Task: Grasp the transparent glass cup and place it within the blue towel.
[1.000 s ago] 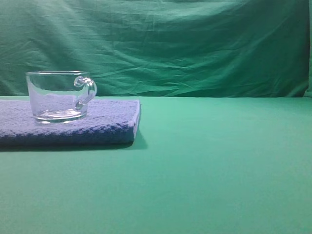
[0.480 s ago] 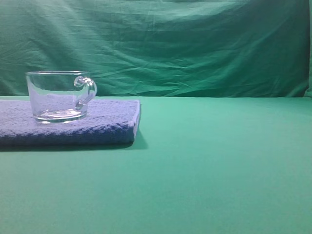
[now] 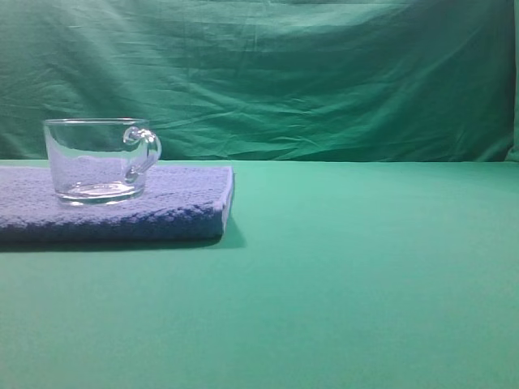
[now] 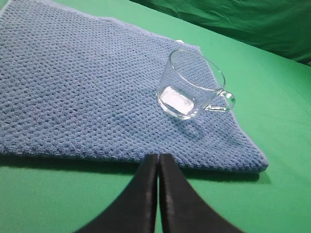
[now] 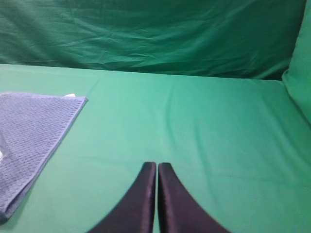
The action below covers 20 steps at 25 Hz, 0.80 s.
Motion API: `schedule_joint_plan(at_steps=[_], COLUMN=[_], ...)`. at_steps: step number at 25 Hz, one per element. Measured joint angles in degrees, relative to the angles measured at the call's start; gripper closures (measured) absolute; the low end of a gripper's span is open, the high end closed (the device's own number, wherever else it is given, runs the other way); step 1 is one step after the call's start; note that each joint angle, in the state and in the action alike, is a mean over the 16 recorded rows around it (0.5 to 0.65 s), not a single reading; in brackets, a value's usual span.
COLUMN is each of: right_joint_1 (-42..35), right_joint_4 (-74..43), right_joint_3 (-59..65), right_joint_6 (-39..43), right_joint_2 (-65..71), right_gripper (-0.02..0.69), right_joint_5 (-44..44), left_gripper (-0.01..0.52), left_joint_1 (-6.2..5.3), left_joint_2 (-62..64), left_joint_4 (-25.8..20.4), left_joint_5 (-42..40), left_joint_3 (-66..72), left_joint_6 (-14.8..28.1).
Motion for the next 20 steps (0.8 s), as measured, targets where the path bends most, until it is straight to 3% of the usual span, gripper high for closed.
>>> schedule_joint_plan(at_steps=[10,20], right_joint_1=[-1.34,-1.56], right_joint_4=[-0.73,-1.21], right_joint_3=[12.95,18.33], right_joint_6=[0.00,-0.04], right_joint_2=[-8.41,-9.16], right_gripper=[0.665,0.665], right_joint_5=[-3.57,-4.03], left_gripper=[0.514,0.514], left_joint_1=[0.00,0.00], left_joint_2=[0.00,0.00], left_joint_4=[0.00,0.00], left_joint_5=[0.00,0.00], left_joint_3=[0.00,0.00], left_joint_6=[0.00,0.00])
